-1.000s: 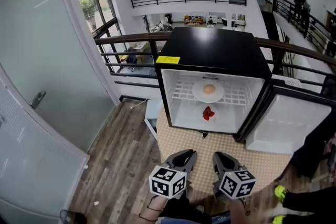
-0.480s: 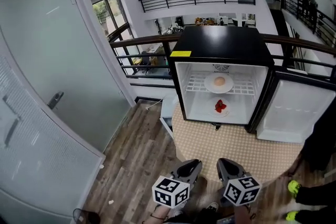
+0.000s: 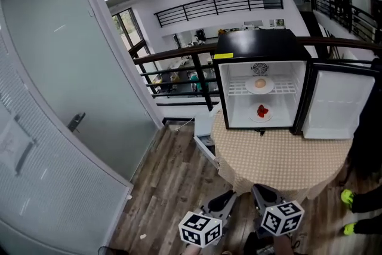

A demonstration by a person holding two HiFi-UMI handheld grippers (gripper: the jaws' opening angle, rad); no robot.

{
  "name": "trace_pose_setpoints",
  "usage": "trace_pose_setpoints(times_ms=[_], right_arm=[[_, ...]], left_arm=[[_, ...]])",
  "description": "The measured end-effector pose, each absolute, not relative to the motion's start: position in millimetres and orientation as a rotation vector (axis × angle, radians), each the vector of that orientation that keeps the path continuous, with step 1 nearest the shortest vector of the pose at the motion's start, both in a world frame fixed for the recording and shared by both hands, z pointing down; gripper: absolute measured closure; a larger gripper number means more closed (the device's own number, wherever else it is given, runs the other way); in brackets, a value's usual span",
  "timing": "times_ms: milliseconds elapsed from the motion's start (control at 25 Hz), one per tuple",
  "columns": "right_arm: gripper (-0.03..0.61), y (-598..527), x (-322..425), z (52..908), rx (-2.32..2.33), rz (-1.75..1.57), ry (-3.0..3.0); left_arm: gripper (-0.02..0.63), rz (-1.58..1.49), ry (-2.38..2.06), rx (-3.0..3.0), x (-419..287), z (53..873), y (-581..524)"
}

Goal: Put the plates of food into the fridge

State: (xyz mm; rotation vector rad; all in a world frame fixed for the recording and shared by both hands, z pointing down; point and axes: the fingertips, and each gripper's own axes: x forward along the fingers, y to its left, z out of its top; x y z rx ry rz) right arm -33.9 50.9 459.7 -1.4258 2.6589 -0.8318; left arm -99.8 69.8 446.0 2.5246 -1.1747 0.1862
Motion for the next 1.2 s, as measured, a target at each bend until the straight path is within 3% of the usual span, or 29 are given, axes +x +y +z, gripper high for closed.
trace_pose_setpoints(times_ms=[400,1200], right_arm=[[0.557,192,-75,476,-1.452,-0.847,2.666],[0.557,333,20,472,-1.459,-0.789,2.740]], left_arm=[[0.565,0.097,-1.132,2.478,-147,461,195],[0.565,0.018,-1.136,2.566,-44,427,326]])
